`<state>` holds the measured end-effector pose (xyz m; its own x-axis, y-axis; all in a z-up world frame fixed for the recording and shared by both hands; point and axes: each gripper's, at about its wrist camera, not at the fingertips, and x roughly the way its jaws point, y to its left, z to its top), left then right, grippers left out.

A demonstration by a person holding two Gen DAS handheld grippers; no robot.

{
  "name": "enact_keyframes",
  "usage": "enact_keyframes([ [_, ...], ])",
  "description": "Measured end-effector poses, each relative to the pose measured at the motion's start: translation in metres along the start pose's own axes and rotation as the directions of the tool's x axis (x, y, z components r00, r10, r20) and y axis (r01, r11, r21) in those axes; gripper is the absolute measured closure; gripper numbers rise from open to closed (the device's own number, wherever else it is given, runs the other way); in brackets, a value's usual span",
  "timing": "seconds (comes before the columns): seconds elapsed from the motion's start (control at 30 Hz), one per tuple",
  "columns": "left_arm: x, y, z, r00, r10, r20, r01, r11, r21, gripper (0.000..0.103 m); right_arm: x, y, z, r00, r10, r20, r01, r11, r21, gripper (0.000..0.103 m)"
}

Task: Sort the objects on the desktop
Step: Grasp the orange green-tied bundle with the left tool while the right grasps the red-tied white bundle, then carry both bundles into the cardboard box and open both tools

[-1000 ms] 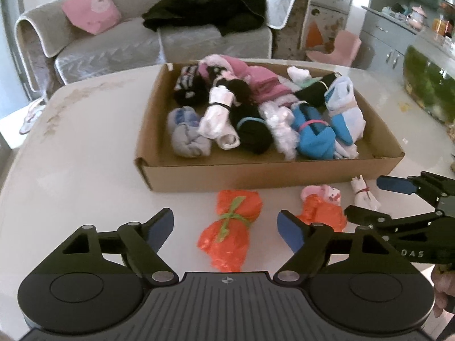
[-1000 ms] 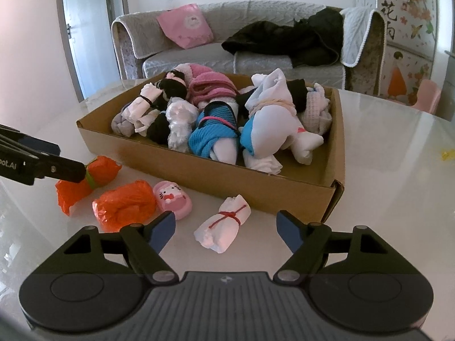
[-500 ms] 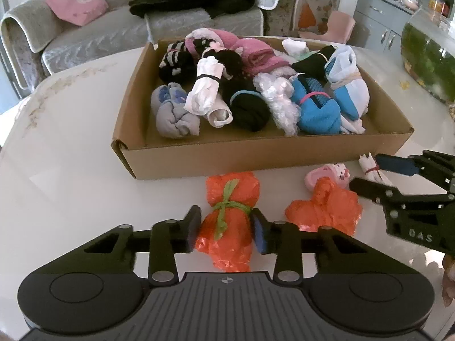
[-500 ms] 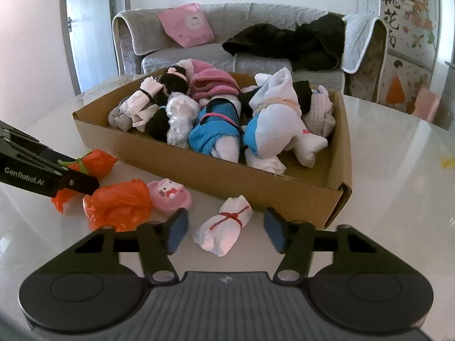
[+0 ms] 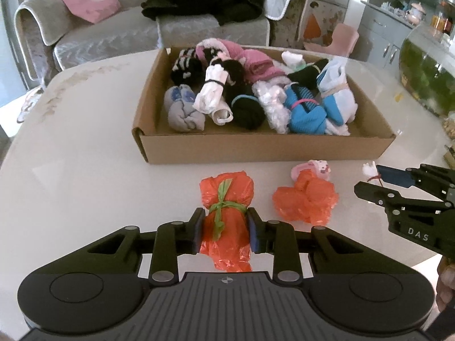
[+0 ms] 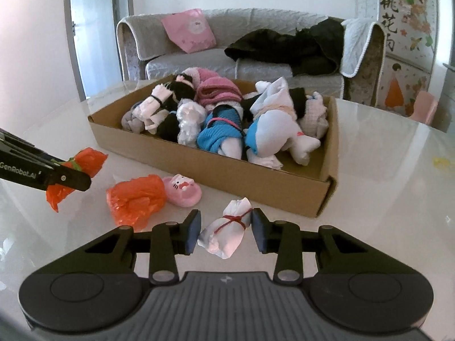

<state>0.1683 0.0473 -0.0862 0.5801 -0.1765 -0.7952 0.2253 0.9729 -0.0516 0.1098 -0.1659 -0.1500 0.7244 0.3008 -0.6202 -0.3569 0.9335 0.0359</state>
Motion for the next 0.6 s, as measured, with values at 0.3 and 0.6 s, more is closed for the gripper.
enact_keyframes([
  [0.3, -0.049, -0.002, 0.008, 0.998, 0.007, 0.070, -0.007, 1.000, 0.001, 0.066, -0.036, -0.015, 0.021, 0.997, -0.005, 0.072, 0.005, 1.000, -0.001, 0.068],
  [0.6, -0.083, -0.001, 0.041, 0.989, 0.019, 0.148, -0.021, 1.000, 0.010, 0.066, -0.055, -0.033, 0.069, 0.985, 0.002, 0.172, -0.003, 1.000, 0.006, 0.068],
])
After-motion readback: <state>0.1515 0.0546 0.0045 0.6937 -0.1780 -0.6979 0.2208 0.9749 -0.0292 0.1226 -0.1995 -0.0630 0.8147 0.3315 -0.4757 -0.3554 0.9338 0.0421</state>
